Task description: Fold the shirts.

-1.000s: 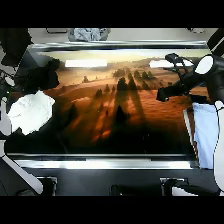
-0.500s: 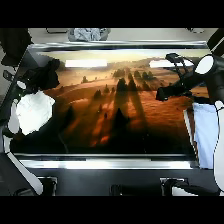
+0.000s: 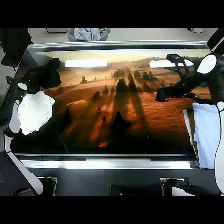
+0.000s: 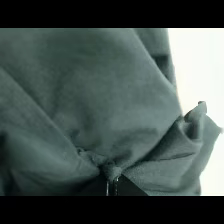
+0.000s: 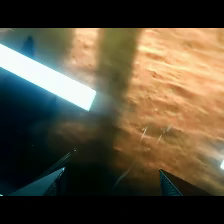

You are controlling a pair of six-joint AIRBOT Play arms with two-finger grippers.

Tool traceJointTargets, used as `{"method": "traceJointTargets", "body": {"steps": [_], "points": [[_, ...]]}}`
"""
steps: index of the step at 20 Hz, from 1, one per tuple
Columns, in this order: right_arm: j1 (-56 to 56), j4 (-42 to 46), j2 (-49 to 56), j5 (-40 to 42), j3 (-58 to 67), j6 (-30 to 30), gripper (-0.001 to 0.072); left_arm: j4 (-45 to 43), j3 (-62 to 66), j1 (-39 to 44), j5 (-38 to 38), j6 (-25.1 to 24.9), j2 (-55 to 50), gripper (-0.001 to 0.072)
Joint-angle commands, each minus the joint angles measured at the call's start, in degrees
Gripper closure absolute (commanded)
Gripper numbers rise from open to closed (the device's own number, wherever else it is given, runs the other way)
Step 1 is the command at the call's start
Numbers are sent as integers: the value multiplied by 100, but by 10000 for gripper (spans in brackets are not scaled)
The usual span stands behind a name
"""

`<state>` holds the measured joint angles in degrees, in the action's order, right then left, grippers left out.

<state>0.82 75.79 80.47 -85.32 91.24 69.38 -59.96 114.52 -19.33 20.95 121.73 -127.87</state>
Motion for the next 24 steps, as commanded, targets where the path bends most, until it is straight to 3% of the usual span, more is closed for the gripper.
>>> {"method": "traceJointTargets", "body": {"steps": [1, 3, 5, 8, 15, 21, 24], "points": [[-7, 299, -184, 0, 0, -138, 48, 1038, 46, 35, 2, -857, 514, 683], [-4, 706, -415, 31, 7, -199, 49, 1049, 46, 125, 0, -1327, 1257, 683], [0, 992, -732, 81, 31, -356, 88, 1051, 44, 282, 162, -2146, 2194, 684], [0, 1222, -1410, 238, 31, -385, 89, 1049, 42, 660, 920, -2903, 3724, 683], [0, 1646, -3174, 280, 31, -380, 88, 1034, 39, 2258, 2422, -3047, 6328, 683], [0, 1646, -3893, -459, 28, -382, 83, 479, -887, 3768, 4441, -2876, 6804, 683], [0, 1646, -3805, -979, 20, -411, 83, 376, -2413, 4697, 4424, -2881, 6837, 683]]}}
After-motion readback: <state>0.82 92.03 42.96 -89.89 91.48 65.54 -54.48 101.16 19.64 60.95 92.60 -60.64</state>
